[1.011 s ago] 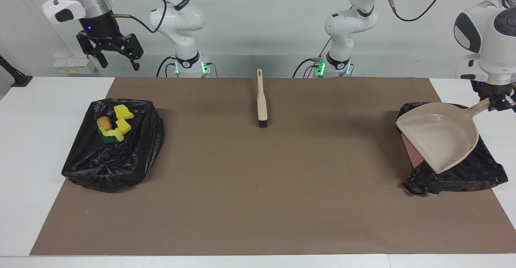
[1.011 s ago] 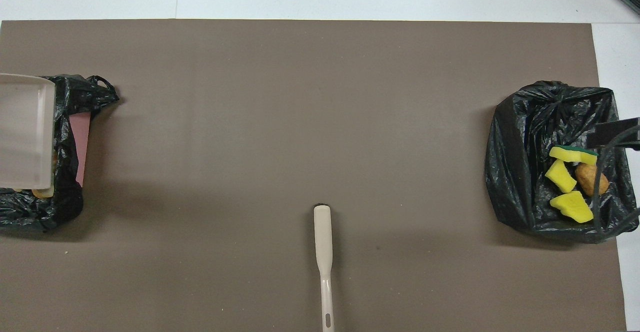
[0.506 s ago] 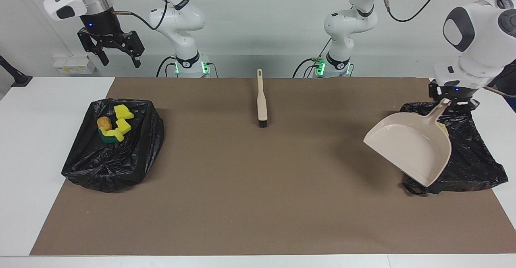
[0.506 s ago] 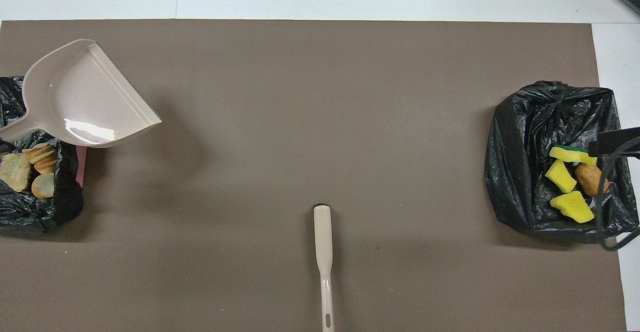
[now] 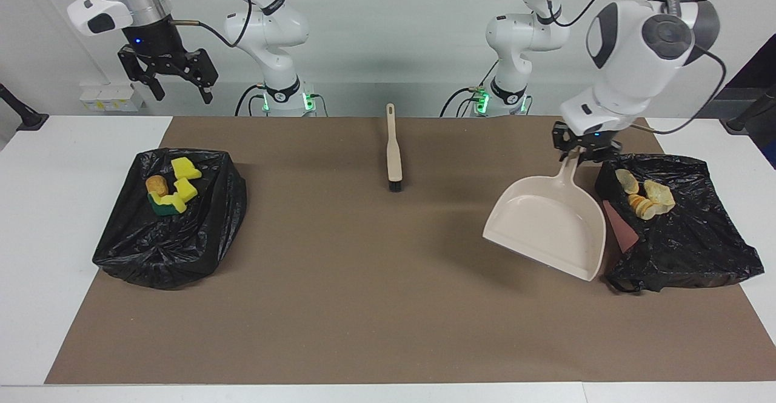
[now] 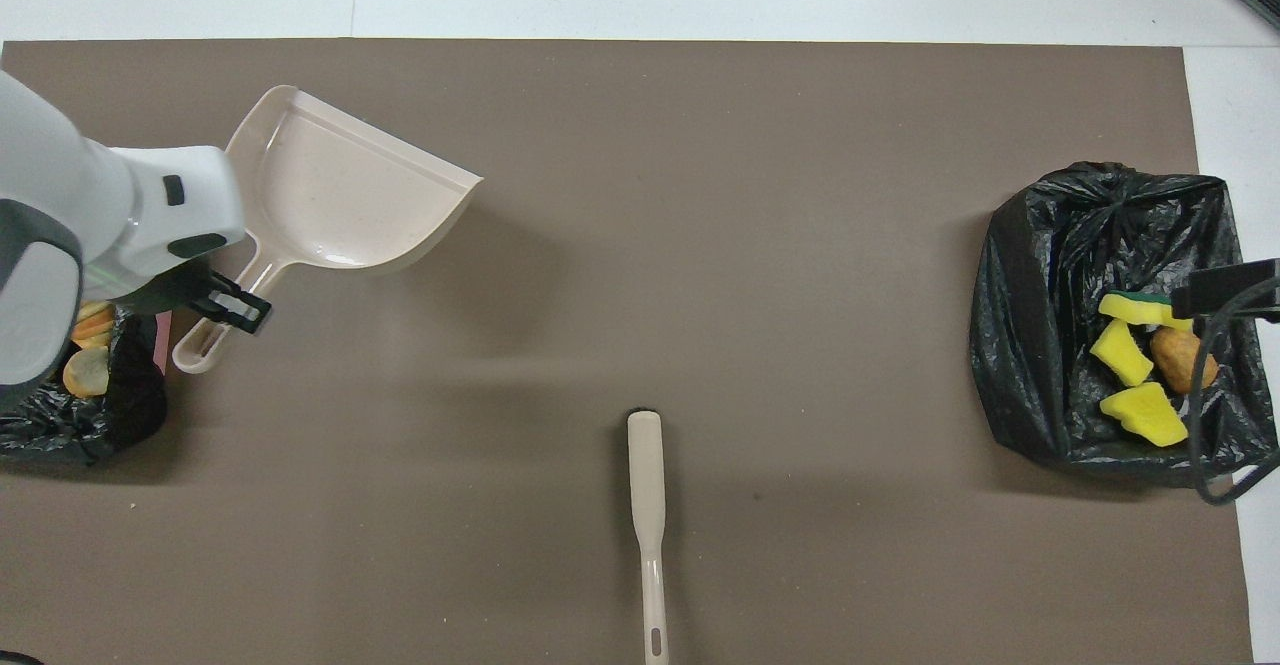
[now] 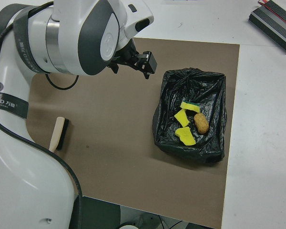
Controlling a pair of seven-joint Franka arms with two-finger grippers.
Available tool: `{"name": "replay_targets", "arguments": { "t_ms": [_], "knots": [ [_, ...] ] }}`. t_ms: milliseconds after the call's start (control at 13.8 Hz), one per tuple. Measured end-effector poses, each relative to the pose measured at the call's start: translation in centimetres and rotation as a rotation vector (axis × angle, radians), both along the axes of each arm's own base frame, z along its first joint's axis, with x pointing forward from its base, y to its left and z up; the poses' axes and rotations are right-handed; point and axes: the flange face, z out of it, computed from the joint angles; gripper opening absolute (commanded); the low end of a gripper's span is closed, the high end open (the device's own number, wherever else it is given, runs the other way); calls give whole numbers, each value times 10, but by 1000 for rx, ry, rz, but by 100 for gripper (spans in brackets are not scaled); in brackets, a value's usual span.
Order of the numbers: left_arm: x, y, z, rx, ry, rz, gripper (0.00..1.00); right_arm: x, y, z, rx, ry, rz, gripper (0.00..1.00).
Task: Sweep and dump trash in bin
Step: 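Carry the dustpan back to the table center with the left gripper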
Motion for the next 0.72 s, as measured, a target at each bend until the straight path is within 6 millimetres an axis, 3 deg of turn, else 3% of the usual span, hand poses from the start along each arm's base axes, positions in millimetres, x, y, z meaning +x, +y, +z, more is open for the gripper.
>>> {"name": "replay_targets", "arguments": {
  "t_ms": [361, 722],
  "knots": [
    [-14, -102, -14, -53, -65, 126, 0, 0, 0, 0, 0, 0, 1, 100],
    [-20, -189, -70, -73, -66, 210, 0, 0, 1, 0, 0, 0, 3, 100]
  ]
}}
